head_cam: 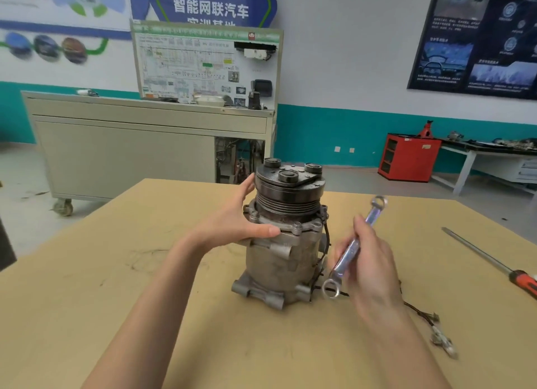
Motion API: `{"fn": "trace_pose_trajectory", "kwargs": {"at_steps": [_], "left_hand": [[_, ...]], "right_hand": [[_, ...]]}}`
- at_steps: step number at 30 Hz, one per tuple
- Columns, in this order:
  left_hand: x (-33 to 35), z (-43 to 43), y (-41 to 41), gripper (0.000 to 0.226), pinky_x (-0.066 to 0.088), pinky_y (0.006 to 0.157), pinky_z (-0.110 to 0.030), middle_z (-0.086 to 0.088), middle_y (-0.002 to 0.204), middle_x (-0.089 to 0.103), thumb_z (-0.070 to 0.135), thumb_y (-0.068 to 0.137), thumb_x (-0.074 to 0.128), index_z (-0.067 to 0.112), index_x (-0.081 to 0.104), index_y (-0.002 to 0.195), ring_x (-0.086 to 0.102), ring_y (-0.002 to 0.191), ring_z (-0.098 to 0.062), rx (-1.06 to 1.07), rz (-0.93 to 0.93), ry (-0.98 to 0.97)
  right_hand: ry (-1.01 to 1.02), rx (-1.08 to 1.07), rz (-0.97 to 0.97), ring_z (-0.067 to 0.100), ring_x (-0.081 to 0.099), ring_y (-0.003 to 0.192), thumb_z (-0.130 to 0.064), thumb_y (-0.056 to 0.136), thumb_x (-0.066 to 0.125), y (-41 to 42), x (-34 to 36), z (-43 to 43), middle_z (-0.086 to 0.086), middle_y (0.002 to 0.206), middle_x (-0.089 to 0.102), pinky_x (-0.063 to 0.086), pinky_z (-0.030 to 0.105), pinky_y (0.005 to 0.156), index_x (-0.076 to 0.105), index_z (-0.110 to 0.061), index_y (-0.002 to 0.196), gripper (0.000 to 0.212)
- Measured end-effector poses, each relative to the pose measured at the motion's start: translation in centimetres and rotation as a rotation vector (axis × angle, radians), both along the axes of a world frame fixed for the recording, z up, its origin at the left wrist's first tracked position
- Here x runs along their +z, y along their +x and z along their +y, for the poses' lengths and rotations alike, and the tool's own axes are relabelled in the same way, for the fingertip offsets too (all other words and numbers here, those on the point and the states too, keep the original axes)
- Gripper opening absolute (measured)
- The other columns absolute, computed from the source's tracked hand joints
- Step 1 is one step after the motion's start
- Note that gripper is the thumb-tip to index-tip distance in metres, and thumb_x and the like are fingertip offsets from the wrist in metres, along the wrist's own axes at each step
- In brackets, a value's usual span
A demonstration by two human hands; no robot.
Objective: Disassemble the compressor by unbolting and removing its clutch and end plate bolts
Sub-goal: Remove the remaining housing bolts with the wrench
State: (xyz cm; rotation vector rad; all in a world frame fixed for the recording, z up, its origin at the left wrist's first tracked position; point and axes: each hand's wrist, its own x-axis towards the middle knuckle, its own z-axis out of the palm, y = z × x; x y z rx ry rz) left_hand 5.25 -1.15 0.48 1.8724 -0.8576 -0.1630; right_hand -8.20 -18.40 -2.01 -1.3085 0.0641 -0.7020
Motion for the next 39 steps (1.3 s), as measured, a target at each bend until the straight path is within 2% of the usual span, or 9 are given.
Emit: {"fn": "trace_pose_trajectory", "kwargs": {"at_steps": [3,6,13,15,19,25,29,36,39], "left_hand": [[-0.4,-0.3,0.5,0.109,0.04,0.109,-0.04,0.009,0.144,0.047,0.047,0.055,0.087,0.031,0.03,0.146,0.046,0.131,-0.01,-0.055,0.055,-0.01],[-1.3,-0.4,0.6,0.102,0.052,0.093,-0.029,0.011,0.132,0.056,0.051,0.049,0.083,0.034,0.037,0.138,0.058,0.114,-0.004,-0.025,0.082,-0.071],[-2.7,-1.3,-0.9,0.116,0.046,0.086,-0.006,0.026,0.13,0.051,0.045,0.048,0.088,0.035,0.028,0.147,0.056,0.109,0.013,0.082,0.057,-0.251],[-3.1,-1.9,-2.0,0.129,0.045,0.095,-0.014,0.034,0.124,0.05,0.054,0.04,0.087,0.036,0.021,0.15,0.054,0.115,0.008,0.174,0.038,-0.306],[-3.6,-3.0,-3.6,0.135,0.035,0.112,-0.046,0.011,0.148,0.038,0.066,0.037,0.081,0.048,0.006,0.148,0.04,0.136,-0.013,0.355,-0.011,-0.308],[-3.2,-1.0,-2.5,0.14,0.03,0.112,-0.029,0.016,0.158,0.018,0.062,0.043,0.082,0.048,-0.008,0.149,0.029,0.137,0.001,0.168,0.037,-0.265],[-3.8,-1.2,-2.1,0.133,0.033,0.114,-0.033,0.045,0.127,0.03,0.059,0.044,0.084,0.051,0.001,0.148,0.038,0.129,0.004,0.152,0.071,-0.316],[-4.6,-1.5,-1.9,0.131,0.035,0.111,-0.032,0.051,0.118,0.029,0.063,0.043,0.082,0.052,0.005,0.148,0.038,0.109,0.029,0.169,0.094,-0.377],[-4.8,-1.5,-1.8,0.131,0.035,0.111,-0.032,0.054,0.116,0.029,0.065,0.041,0.083,0.054,0.006,0.147,0.038,0.109,0.028,0.172,0.094,-0.387]], "right_hand": [[-0.003,0.103,0.022,0.017,0.036,0.036,-0.03,0.101,0.035,1.8,-0.3,1.2,0.008,0.038,0.043,0.032,0.022,0.039,0.046,-0.014,0.041,0.062],[-0.073,0.0,-0.004,0.013,0.037,0.034,-0.025,0.1,0.038,2.6,-1.3,1.9,0.009,0.04,0.048,0.031,0.02,0.037,0.049,-0.016,0.04,0.062],[-0.064,-0.071,-0.028,0.007,0.036,0.032,-0.021,0.101,0.039,3.5,-1.4,1.8,0.002,0.038,0.041,0.027,0.016,0.034,0.051,-0.015,0.037,0.065],[-0.047,-0.083,-0.024,0.007,0.035,0.032,-0.021,0.1,0.039,3.6,-1.2,1.2,0.0,0.037,0.04,0.027,0.016,0.034,0.051,-0.015,0.037,0.065],[0.1,-0.071,-0.005,0.01,0.034,0.034,-0.027,0.099,0.042,3.4,-1.2,-0.2,-0.001,0.04,0.043,0.026,0.022,0.04,0.053,-0.017,0.041,0.06],[0.187,-0.085,-0.233,0.012,0.045,0.045,-0.039,0.085,0.049,1.1,-1.4,-1.5,-0.002,0.045,0.048,0.043,0.021,0.049,0.07,-0.013,0.067,0.037],[0.037,-0.085,-0.259,0.011,0.059,0.061,-0.034,0.085,0.05,-0.6,-1.1,-1.3,0.002,0.065,0.065,0.048,0.019,0.059,0.076,-0.019,0.08,0.03],[-0.138,-0.196,-0.27,0.017,0.058,0.067,-0.029,0.086,0.054,-2.4,-1.0,-0.5,0.007,0.077,0.068,0.049,0.022,0.06,0.073,-0.019,0.089,0.022],[-0.24,-0.233,-0.232,0.015,0.062,0.07,-0.026,0.09,0.06,-2.5,-0.9,-0.8,0.005,0.08,0.07,0.051,0.022,0.065,0.072,-0.019,0.092,0.015]]}}
